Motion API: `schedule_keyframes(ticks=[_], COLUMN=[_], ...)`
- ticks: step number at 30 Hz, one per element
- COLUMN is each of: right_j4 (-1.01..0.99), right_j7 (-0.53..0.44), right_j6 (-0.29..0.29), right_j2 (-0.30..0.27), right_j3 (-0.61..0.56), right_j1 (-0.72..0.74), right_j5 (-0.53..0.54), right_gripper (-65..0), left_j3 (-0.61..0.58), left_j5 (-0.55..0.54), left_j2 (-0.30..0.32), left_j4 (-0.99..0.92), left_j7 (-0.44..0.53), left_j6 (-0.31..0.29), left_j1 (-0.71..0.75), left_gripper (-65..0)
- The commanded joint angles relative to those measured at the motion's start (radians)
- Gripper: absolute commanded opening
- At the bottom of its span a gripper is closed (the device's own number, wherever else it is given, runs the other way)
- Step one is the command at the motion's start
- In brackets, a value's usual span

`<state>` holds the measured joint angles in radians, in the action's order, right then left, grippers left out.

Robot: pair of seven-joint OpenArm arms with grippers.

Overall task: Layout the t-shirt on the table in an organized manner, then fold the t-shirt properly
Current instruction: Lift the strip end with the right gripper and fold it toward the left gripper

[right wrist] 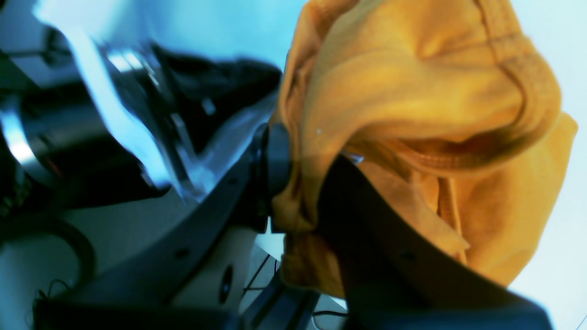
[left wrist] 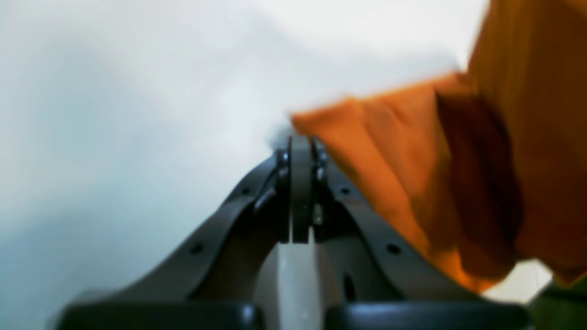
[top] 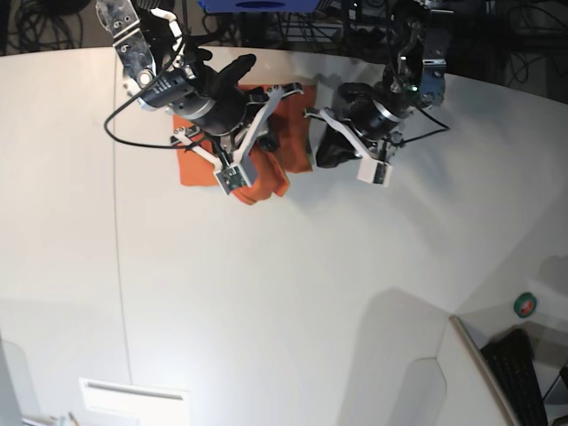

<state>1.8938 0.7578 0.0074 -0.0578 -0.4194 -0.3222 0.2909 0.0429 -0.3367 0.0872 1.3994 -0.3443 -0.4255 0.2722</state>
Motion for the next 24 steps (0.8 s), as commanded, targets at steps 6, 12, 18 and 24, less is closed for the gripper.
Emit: schedule_keyframes(ticks=[6,12,18,24], right_j4=[0.016,-0.012,-0.083,-0.084], right_j7=[-0.017,-0.016,-0.024,-0.017], right_j6=[0.007,0.007,0.007,0.007], right_j2=[0.003,0.003,0.013,0.013], right_j3=[-0.002,-0.002,-0.002,-0.002], right_j1=[0.004,0.005,0.008,0.010], right_j5=[0.009,0.009,0.011,0.012], right_gripper=[-65.0,-65.0,-65.0,-65.0], left_j3=[0.081,0.223,0.386,0.438], left_j5=[-0.008,-0.015,-0.017,-0.017], left_j2=[0.036,0.085,0.085,0.082], left_j4=[0.108,0.130,0.131,0.128], left_j7=[-0.088,-0.101,-0.101,-0.101], left_j6=[-0.009,-0.009,-0.016,-0.016], left_j1=[0.048,0.132,0.200,0.209], left_gripper=[-65.0,-65.0,-65.0,-65.0])
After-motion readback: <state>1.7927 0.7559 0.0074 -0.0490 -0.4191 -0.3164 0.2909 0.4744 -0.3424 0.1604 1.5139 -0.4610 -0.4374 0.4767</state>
